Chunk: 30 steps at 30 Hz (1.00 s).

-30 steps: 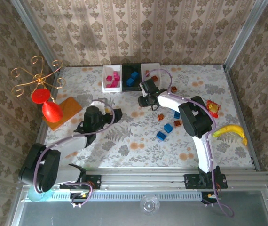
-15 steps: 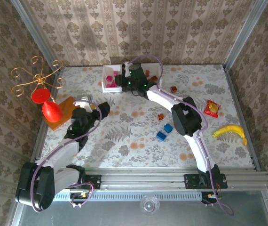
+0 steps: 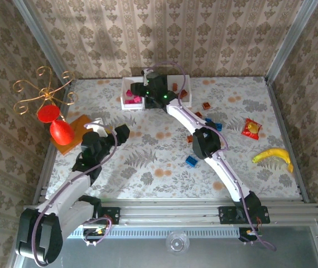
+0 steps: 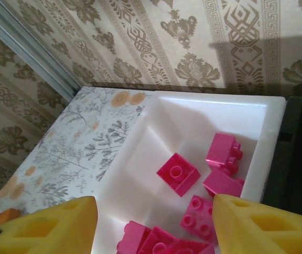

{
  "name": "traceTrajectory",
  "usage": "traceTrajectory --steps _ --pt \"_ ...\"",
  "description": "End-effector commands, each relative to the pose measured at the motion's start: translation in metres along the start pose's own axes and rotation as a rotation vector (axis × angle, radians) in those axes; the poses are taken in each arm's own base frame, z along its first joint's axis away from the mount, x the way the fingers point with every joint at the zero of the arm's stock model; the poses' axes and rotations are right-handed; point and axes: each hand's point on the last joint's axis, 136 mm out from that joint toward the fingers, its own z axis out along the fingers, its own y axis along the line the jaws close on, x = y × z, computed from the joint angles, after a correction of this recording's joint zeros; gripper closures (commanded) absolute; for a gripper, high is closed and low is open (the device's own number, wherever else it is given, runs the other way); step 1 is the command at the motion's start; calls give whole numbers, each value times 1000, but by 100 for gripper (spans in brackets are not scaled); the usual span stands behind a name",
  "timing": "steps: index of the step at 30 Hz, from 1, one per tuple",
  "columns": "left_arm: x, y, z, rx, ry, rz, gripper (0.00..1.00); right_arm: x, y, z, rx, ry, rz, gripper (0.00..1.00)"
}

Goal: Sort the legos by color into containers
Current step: Place the lego in the container, then pick up the lego from the center of the table.

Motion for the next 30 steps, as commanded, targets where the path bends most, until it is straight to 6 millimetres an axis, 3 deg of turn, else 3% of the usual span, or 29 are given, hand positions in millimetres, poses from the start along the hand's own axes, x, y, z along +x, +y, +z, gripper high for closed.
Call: traceTrajectory --steps 1,5,8,13,17,21,30 --pt "10 -4 -1 24 37 -4 11 -60 38 -42 -100 -42 -38 37" --pt "19 -17 6 54 76 52 11 -70 54 -85 -128 10 -93 35" --pt "35 -32 17 78 135 111 11 -53 36 -125 -31 77 -135 32" --pt "64 -61 34 149 229 207 12 16 -30 -214 235 255 -180 28" --pt "87 -93 44 299 301 294 12 76 -70 -267 352 369 -143 24" --pt "109 -119 45 479 346 367 12 127 -90 -288 391 464 -114 18" --pt "136 -134 55 582 433 475 12 188 -125 -296 494 672 -116 14"
